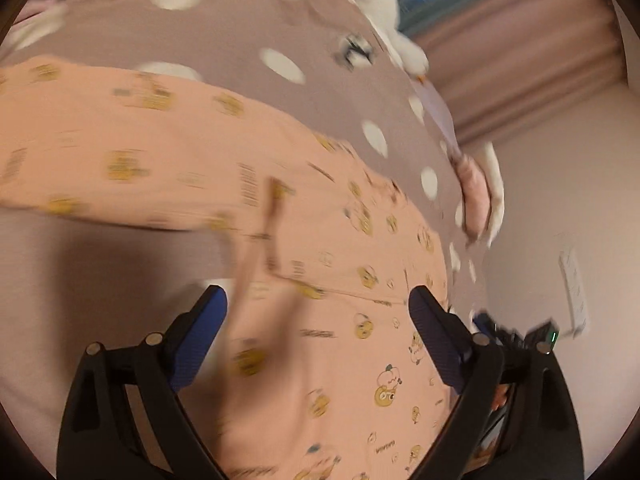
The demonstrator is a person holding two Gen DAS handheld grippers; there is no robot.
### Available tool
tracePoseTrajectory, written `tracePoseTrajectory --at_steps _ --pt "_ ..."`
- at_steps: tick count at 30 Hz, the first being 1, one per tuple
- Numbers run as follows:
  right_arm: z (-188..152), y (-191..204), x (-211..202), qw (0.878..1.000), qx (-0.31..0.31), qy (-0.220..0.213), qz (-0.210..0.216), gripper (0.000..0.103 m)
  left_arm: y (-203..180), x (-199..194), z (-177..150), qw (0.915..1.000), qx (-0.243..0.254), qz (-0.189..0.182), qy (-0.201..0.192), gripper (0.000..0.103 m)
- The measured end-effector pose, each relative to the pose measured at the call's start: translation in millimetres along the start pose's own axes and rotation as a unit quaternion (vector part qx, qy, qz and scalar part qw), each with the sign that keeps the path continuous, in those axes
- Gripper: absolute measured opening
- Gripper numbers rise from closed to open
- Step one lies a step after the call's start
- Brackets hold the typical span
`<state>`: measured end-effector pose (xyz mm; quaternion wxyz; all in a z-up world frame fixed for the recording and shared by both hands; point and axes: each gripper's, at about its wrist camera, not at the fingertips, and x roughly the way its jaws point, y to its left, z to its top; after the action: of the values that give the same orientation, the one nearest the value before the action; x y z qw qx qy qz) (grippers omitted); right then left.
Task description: Fold small clothes
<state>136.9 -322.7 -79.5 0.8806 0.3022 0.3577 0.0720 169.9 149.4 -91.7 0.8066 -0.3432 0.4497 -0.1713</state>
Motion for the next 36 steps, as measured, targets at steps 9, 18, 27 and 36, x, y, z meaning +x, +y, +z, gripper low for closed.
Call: tracePoseTrajectory --at_steps 9,18,27,36 --pt "-36 22 -7 0.998 -0.021 0.025 0.048 0.042 94 -95 5 0.9852 -0.129 0.020 -0.111 0.098" --pt "-55 31 -7 0.997 -0.014 0.038 0.059 0.046 167 -121 24 0.9542 -0.240 0.005 -0.178 0.101" --pt "-62 42 1 0.997 -0.033 0.055 0.039 0.046 190 -119 73 0.9464 -0.251 0.030 -0.201 0.102" --pt "-65 49 10 0.996 -0.040 0.068 0.038 0.046 189 -126 82 0.9300 -0.257 0.145 -0.218 0.041"
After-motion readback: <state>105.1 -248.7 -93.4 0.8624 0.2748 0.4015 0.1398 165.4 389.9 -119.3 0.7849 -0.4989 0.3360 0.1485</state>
